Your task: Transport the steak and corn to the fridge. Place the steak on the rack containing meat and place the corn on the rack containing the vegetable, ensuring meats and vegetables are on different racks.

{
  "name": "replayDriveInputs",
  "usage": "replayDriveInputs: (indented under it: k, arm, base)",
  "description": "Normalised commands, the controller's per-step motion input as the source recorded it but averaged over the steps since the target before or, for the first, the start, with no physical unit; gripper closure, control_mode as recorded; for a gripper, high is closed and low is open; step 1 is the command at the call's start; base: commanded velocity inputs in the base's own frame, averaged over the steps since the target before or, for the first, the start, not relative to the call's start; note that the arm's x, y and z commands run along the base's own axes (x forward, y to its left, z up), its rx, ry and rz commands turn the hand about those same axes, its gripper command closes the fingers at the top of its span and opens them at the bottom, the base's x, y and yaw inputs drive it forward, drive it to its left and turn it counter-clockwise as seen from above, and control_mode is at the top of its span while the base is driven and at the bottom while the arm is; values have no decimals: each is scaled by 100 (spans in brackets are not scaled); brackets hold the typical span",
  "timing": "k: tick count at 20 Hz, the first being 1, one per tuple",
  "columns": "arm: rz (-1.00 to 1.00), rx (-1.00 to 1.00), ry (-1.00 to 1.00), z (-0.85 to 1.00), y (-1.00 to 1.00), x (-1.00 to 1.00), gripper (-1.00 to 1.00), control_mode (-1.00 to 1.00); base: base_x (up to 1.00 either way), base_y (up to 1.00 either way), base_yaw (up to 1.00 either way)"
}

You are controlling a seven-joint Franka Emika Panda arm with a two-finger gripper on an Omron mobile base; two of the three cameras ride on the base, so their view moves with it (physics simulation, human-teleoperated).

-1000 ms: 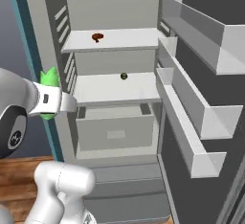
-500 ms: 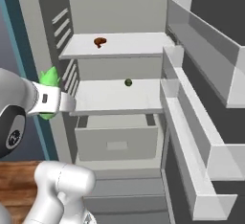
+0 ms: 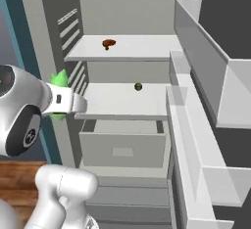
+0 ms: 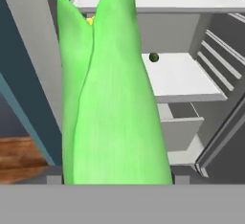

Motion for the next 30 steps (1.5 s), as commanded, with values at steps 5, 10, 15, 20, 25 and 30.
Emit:
replayDriveInputs:
  k: [5,10,15,20,25,30]
  arm:
    - [0,-1,0,-89,-29,100,100,-100]
    - [0,0,1,-79,-34,100,100,-100]
    - [0,0,10,-46,-16,100,100,-100]
    - [2,0,14,-26,-7,100,100,-100]
    - [0,0,12,-15,-5,100,100,-100]
    - [3,0,11,-27,-10,100,100,-100]
  base:
    - [0,0,0]
    - [0,0,0]
    - [0,0,0]
    - [0,0,0]
    - [0,0,0]
    - [0,0,0]
